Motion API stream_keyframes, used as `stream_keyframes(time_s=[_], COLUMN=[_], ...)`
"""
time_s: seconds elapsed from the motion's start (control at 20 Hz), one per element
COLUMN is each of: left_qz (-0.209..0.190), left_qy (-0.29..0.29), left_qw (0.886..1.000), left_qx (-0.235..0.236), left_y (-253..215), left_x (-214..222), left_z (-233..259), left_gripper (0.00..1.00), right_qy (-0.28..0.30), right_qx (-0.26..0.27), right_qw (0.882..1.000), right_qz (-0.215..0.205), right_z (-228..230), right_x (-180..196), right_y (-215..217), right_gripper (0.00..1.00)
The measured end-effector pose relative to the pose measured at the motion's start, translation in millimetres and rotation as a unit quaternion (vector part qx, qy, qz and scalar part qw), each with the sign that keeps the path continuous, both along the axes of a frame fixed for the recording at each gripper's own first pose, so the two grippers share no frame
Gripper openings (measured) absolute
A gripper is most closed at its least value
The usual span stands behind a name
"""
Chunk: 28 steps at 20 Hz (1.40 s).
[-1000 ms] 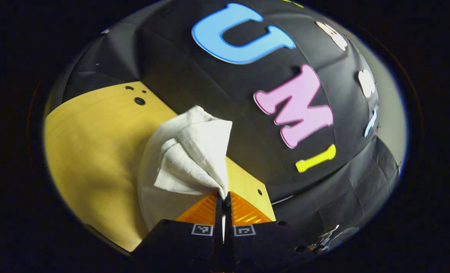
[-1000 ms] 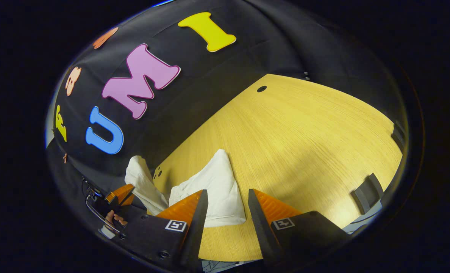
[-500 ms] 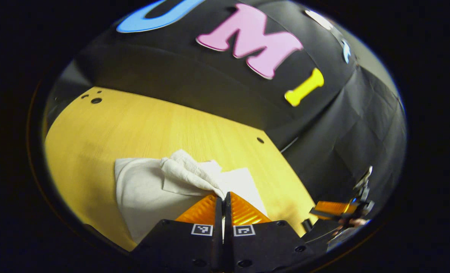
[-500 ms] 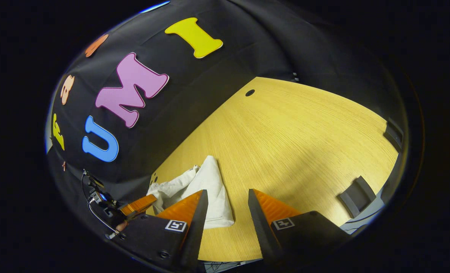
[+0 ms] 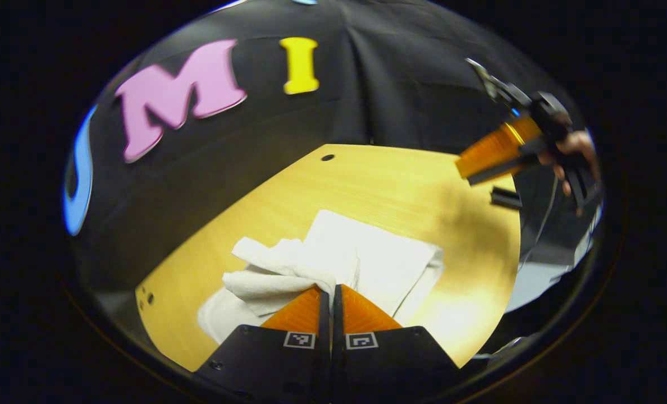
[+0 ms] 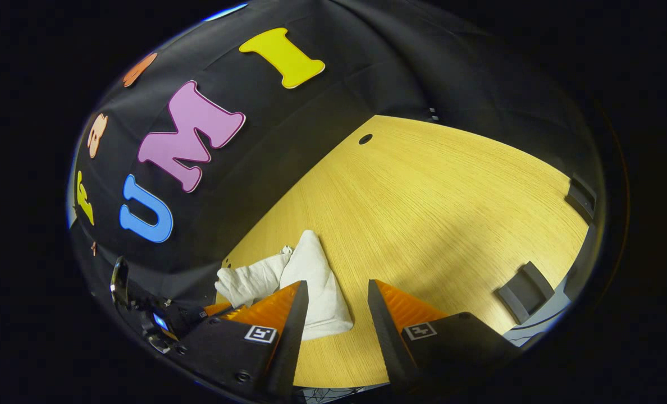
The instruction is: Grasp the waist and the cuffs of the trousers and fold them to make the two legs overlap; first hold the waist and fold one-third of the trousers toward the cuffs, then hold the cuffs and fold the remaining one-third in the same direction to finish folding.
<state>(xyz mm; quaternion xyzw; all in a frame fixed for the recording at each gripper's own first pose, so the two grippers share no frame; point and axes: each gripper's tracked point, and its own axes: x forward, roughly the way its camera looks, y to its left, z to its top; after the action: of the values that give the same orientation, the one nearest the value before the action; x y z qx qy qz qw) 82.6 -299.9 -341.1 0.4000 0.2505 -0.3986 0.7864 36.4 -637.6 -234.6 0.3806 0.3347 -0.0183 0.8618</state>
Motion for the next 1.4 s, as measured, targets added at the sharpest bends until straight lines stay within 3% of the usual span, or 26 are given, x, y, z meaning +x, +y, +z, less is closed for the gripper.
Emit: stream_keyframes(time_s=[0.1, 0.25, 0.35, 0.5, 0.65, 0.85, 0.95, 1.25, 1.3, 1.35, 1.4], left_qz=[-0.080, -0.177, -0.214, -0.238, -0.252, -0.237, -0.213, -0.093, -0.067, -0.040, -0.013], left_qy=[-0.035, -0.072, -0.079, -0.083, -0.108, -0.128, -0.140, -0.162, -0.164, -0.167, -0.167], left_qw=[0.995, 0.975, 0.964, 0.956, 0.950, 0.955, 0.961, 0.982, 0.984, 0.985, 0.985], left_qx=[0.051, 0.110, 0.135, 0.149, 0.152, 0.126, 0.106, 0.012, -0.005, -0.024, -0.045], left_y=[-4, -8, -6, -6, -11, -16, -17, 4, 9, 14, 21], left_x=[-11, -24, -31, -41, -42, -47, -47, -19, -13, -7, -3], left_z=[-4, -6, -4, -5, 1, 26, 46, 128, 144, 160, 173], left_gripper=[0.07, 0.09, 0.06, 0.13, 0.50, 0.71, 0.76, 0.88, 0.90, 0.94, 0.96], right_qy=[0.002, 0.004, 0.005, 0.008, 0.008, 0.001, -0.011, -0.058, -0.068, -0.077, -0.086], right_qx=[-0.001, -0.004, -0.005, -0.007, -0.009, -0.016, -0.017, -0.038, -0.051, -0.063, -0.073], right_qw=[1.000, 1.000, 1.000, 1.000, 1.000, 1.000, 0.999, 0.995, 0.993, 0.991, 0.988], right_qz=[-0.001, -0.004, -0.005, -0.003, 0.002, 0.018, 0.029, 0.075, 0.084, 0.095, 0.105], right_z=[-1, -2, -2, -4, -4, 0, 7, 39, 45, 50, 56], right_x=[-2, -5, -7, -13, -15, -15, -12, 1, 5, 6, 8], right_y=[-2, -5, -7, -6, -3, 7, 16, 50, 55, 60, 67], right_gripper=[0.67, 0.67, 0.67, 0.67, 0.67, 0.67, 0.67, 0.80, 0.73, 0.83, 0.84])
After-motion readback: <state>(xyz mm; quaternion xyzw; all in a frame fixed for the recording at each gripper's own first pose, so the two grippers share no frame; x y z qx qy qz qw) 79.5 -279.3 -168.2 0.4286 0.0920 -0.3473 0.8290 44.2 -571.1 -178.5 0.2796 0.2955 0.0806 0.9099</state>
